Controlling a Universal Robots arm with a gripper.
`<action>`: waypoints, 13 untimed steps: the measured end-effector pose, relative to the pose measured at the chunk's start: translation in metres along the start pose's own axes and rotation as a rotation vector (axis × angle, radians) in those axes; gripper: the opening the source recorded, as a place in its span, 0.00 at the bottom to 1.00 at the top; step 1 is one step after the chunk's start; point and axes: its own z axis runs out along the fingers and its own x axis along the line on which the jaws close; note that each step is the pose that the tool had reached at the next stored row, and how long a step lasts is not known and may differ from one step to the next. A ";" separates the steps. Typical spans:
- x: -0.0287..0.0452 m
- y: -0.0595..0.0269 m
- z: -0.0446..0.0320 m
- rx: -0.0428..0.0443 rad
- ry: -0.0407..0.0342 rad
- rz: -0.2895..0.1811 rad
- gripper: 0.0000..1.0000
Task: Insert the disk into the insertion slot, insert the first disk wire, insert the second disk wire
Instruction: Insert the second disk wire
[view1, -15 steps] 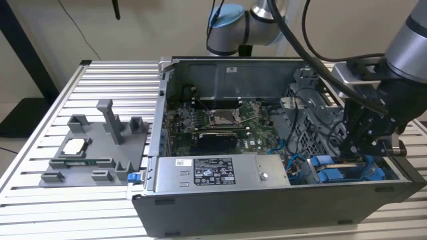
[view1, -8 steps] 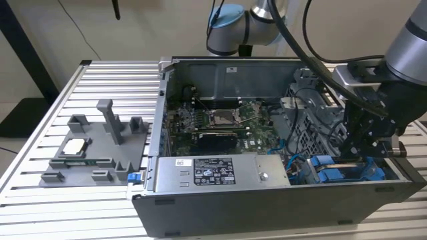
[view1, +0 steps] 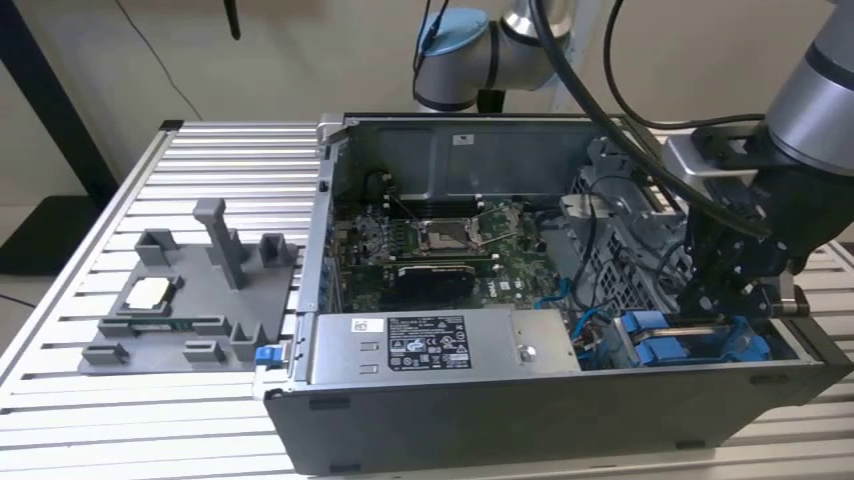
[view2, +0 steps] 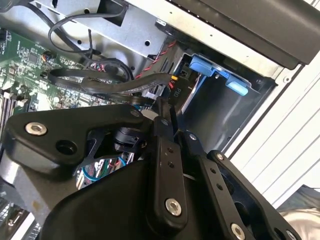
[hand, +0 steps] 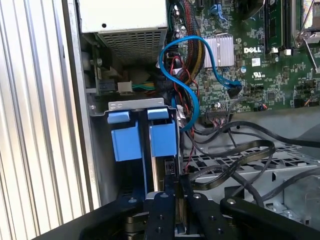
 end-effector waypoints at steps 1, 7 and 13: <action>-0.0001 0.0000 0.0004 0.0001 -0.0010 0.000 0.18; -0.0010 -0.0006 -0.0143 -0.0002 -0.0003 0.000 0.24; -0.0022 -0.0012 -0.0316 -0.0001 0.0000 0.000 0.24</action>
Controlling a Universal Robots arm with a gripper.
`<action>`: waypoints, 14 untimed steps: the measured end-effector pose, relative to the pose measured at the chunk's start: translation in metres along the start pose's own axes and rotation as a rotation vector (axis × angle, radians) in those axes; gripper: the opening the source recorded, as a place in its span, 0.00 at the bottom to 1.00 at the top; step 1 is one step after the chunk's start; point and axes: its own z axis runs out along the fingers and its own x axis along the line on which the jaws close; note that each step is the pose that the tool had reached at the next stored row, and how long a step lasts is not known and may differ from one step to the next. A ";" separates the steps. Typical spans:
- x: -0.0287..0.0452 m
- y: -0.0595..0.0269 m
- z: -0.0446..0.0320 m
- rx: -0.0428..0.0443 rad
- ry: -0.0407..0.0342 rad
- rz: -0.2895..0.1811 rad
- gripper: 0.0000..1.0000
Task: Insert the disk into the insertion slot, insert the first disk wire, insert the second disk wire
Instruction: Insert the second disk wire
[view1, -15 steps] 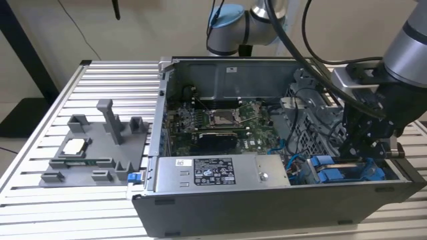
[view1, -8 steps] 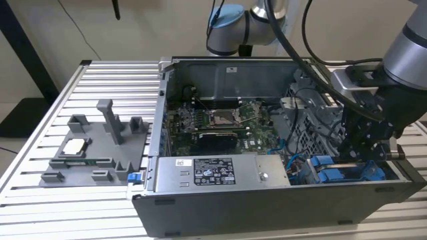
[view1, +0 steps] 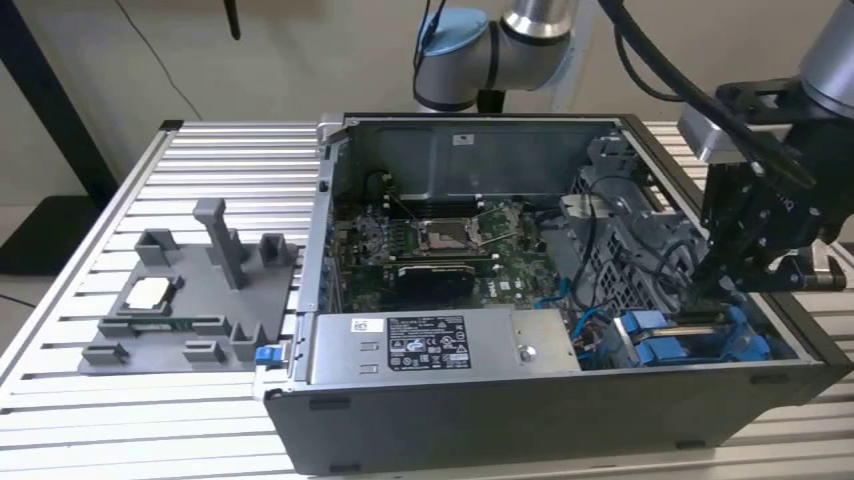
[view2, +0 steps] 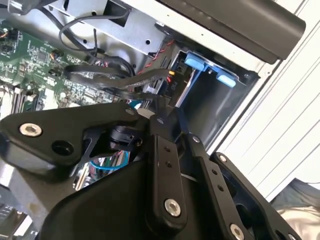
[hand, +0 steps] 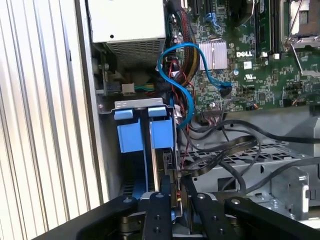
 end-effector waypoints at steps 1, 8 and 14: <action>-0.0002 -0.0001 -0.0024 0.0000 -0.0001 0.000 0.24; -0.0010 -0.0006 -0.0145 0.0000 -0.0004 0.000 0.24; -0.0010 -0.0006 -0.0148 0.0001 0.0005 0.000 0.24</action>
